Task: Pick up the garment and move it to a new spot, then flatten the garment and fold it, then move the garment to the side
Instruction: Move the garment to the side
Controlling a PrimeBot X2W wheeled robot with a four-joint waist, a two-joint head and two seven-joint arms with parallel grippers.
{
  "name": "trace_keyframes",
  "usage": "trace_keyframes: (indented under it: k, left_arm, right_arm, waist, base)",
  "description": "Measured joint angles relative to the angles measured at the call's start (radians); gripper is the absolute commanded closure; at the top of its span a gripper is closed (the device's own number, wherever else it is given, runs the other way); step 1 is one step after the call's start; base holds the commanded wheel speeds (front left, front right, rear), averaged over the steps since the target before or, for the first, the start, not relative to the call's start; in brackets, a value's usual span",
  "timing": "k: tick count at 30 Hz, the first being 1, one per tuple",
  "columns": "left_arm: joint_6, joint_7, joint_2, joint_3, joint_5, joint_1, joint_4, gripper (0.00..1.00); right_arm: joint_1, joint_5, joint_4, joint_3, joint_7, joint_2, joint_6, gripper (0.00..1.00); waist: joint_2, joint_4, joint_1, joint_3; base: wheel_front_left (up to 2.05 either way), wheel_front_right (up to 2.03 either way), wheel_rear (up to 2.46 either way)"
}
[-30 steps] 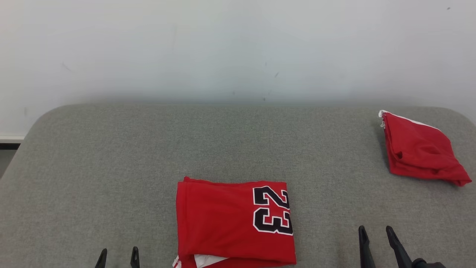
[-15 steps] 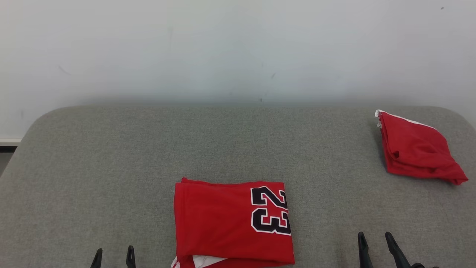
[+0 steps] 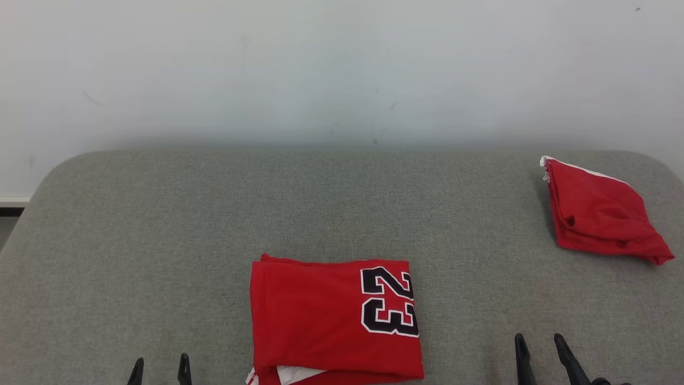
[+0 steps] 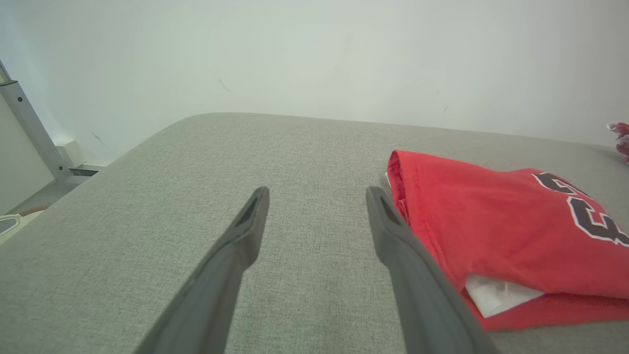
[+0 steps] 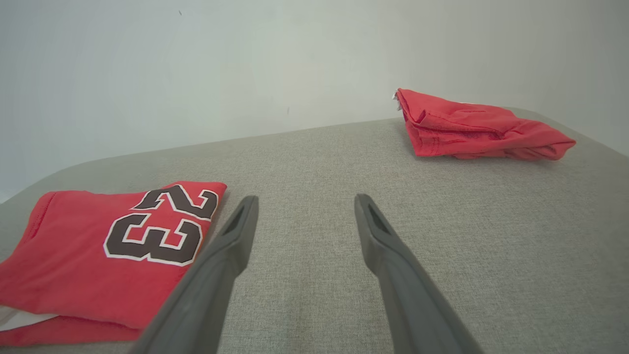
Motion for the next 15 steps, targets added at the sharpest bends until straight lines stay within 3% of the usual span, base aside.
trace_keyframes:
  k: [15]
  left_arm:
    - [-0.003, 0.000, 0.000, 0.002, 0.001, -0.001, 0.007, 0.00]
  right_arm:
    - [-0.001, -0.001, 0.007, -0.002, 0.000, 0.000, 0.000, 0.00]
  waist:
    - [0.0000, 0.006, 0.0001, 0.006]
  base:
    - [0.00, 0.00, 0.00]
